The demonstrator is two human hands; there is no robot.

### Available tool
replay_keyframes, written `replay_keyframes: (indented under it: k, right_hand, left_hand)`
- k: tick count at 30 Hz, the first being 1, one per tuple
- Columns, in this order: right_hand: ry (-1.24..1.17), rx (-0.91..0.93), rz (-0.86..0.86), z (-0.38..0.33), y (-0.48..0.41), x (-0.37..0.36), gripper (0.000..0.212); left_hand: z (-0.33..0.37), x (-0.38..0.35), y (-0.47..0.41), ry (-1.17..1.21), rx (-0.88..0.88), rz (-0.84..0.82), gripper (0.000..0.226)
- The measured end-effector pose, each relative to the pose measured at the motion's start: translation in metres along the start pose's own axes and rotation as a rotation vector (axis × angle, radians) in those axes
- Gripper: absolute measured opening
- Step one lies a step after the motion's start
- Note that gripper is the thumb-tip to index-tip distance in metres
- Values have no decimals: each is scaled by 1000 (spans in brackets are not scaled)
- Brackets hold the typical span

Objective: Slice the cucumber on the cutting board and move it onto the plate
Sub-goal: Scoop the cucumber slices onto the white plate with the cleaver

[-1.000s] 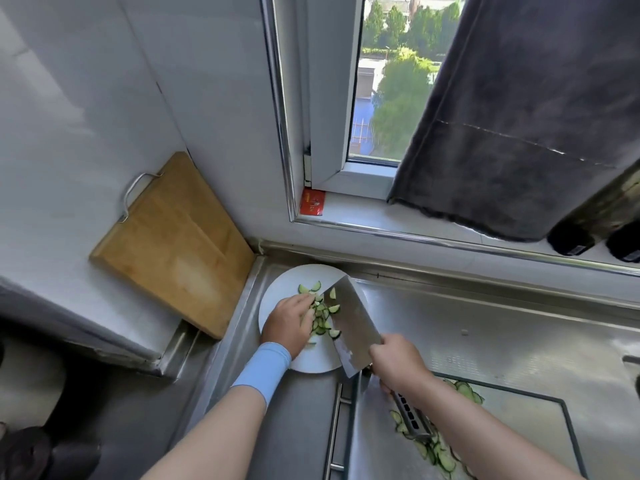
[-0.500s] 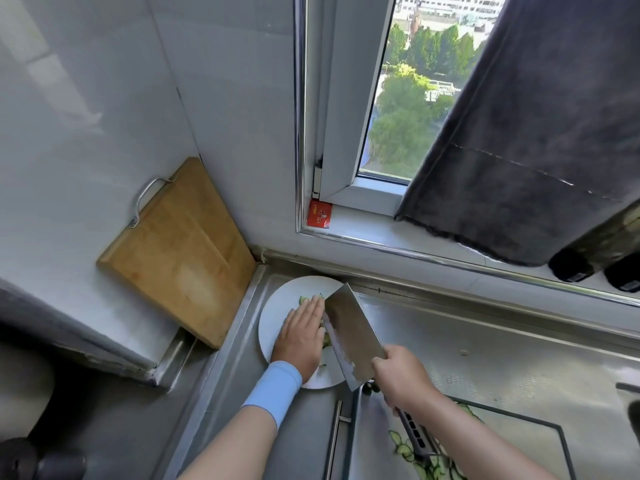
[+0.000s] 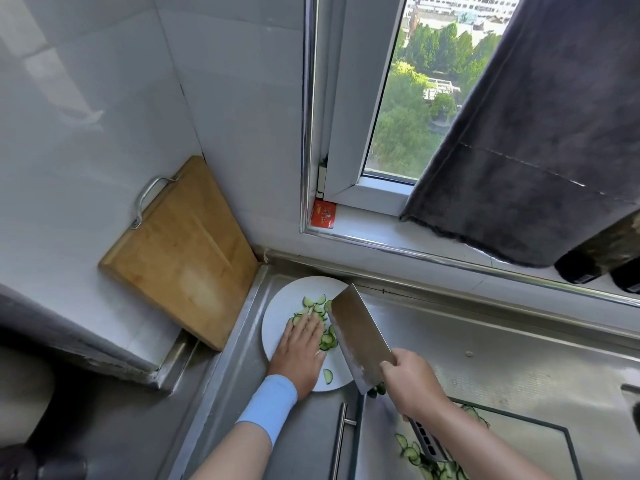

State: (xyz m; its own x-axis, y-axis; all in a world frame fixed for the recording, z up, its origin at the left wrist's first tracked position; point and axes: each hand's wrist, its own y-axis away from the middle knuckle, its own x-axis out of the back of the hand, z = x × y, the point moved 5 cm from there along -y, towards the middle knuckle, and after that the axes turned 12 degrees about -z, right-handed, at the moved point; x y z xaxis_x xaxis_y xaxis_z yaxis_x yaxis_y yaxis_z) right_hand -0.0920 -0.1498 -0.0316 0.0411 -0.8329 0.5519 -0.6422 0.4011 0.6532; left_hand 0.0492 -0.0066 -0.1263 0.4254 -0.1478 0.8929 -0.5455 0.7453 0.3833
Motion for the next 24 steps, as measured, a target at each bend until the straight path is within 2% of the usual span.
replay_keyframes:
  k: [3,7,11,12,14,17,19,22,24]
  right_hand:
    - [21,4,-5,2,3,1,20]
    - [58,-7,12,4,9,11,20]
    - [131,-14,30,2,14,20,24]
    - [132,-17,33,3,14,20,25]
    - [127,-26,40,3,14,21,24]
    - [116,-30,54,2,15,21,23]
    - [111,-37,70,4,14,20,22]
    - [102,-39,76,8,12,19,21]
    - [85,-38,74,10,11,18,21]
  left_hand:
    - [13,7,-9,126,-25,69,53]
    - [14,24,-13,334,42,344,49]
    - [8,38,-17,445,171,462,34]
    - [6,38,-19,450,179,453,37]
    - [10,35,-24,403,84,367,46]
    - [24,24,-29,155,-105,174,57]
    - [16,17,-29,33,-37,130,58]
    - [-8,13,-15,96,116,180,56]
    - [-10,6,-4,105,90,169,54]
